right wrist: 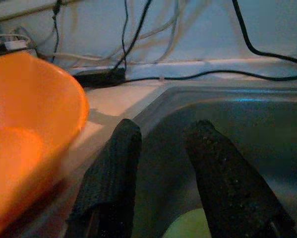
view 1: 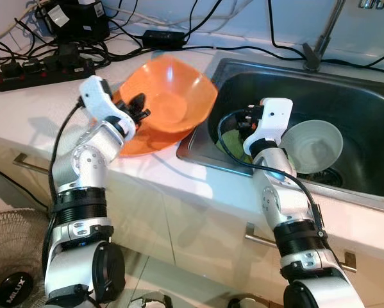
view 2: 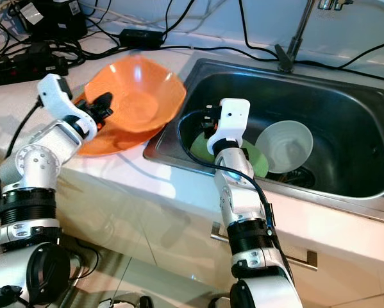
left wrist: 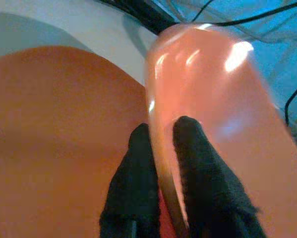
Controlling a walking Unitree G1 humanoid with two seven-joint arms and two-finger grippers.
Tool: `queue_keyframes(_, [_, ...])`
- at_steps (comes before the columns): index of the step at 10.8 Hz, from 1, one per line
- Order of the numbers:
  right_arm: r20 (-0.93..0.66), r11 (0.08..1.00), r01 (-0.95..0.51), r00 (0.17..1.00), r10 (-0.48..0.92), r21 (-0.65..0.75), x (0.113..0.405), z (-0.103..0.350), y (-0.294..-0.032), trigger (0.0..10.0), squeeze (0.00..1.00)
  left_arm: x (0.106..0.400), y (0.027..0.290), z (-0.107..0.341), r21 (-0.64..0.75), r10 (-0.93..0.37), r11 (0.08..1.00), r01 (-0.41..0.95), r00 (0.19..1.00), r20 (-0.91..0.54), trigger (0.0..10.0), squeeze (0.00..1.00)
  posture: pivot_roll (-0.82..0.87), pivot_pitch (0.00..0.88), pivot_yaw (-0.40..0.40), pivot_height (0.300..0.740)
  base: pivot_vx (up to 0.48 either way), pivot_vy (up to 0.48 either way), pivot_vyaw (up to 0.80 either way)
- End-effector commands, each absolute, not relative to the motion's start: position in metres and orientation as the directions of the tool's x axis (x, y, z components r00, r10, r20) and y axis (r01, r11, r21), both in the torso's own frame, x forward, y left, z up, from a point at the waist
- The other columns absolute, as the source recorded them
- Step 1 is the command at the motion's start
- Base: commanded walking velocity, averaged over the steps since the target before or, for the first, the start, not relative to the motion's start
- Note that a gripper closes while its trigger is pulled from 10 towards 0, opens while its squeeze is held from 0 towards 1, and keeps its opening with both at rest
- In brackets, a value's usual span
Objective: Kitchen organization
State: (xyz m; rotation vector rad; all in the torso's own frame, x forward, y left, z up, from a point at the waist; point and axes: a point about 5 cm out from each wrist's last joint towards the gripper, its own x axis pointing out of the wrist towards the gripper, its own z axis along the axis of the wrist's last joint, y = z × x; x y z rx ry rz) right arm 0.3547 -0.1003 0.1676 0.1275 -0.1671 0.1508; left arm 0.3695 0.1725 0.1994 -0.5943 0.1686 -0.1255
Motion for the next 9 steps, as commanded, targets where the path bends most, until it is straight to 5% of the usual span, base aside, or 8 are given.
queue_keyframes(1, [0.187, 0.978, -0.169, 0.971, 0.146, 0.118, 0.357, 0.171, -0.098, 10.0, 0.0, 0.368, 0.175, 0.203, -0.567, -0.151, 0.821, 0.068, 0.983, -0.101, 0.0, 0.0, 0.09, 0.0, 0.041, 0.74, 0.0, 0.0, 0.0])
queue_keyframes(8, [0.193, 0.983, -0.145, 0.974, 0.121, 0.115, 0.357, 0.171, -0.102, 10.0, 0.0, 0.359, 0.162, 0.223, -0.673, -0.109, 0.717, 0.179, 0.983, 0.146, 0.0, 0.0, 0.09, 0.0, 0.028, 0.74, 0.0, 0.0, 0.0])
queue_keyframes(9, [0.197, 0.983, -0.143, 0.973, 0.119, 0.113, 0.358, 0.173, -0.104, 10.0, 0.0, 0.357, 0.162, 0.229, -0.657, -0.095, 0.728, 0.193, 0.979, 0.181, 1.6, 0.0, 0.09, 0.0, 0.024, 0.74, 0.0, 0.0, 0.0])
